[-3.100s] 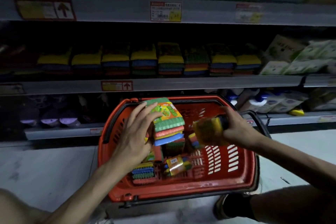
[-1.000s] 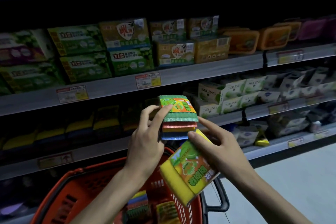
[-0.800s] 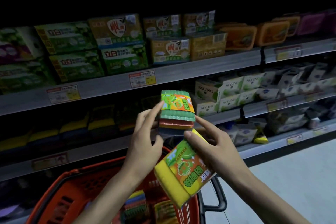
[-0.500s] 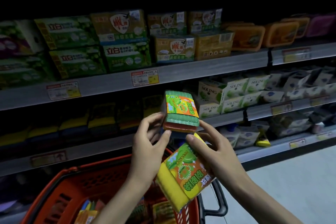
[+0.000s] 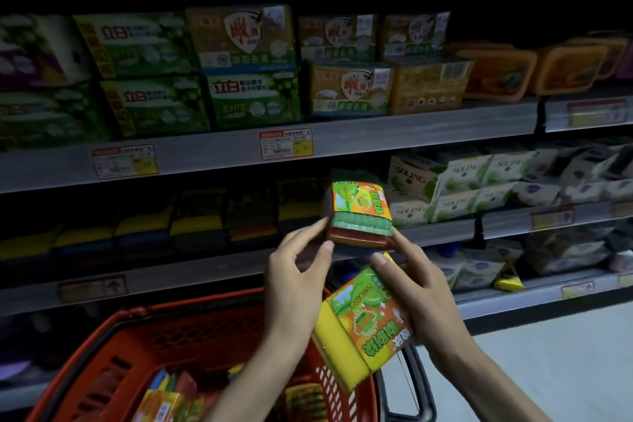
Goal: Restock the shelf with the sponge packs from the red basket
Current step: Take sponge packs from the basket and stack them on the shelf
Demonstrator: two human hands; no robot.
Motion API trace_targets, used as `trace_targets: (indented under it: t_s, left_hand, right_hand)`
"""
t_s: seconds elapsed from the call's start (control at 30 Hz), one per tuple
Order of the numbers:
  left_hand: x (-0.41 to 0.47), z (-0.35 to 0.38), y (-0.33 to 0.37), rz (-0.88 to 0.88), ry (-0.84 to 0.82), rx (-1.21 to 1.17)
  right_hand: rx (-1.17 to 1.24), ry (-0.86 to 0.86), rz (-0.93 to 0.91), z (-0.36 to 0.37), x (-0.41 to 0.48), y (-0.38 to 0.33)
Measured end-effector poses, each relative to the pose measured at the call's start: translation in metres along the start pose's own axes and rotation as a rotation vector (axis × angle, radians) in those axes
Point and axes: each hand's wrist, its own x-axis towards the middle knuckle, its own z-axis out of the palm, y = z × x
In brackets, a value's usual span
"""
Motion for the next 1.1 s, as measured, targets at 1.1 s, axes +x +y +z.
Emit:
trace_targets:
  t_s: [1.1]
  left_hand:
    - [0.047, 0.033, 0.002, -0.255, -0.132, -0.209]
  right_hand:
    - [-0.008, -0.022, -0.029, -0.011, 0.068, -0.006]
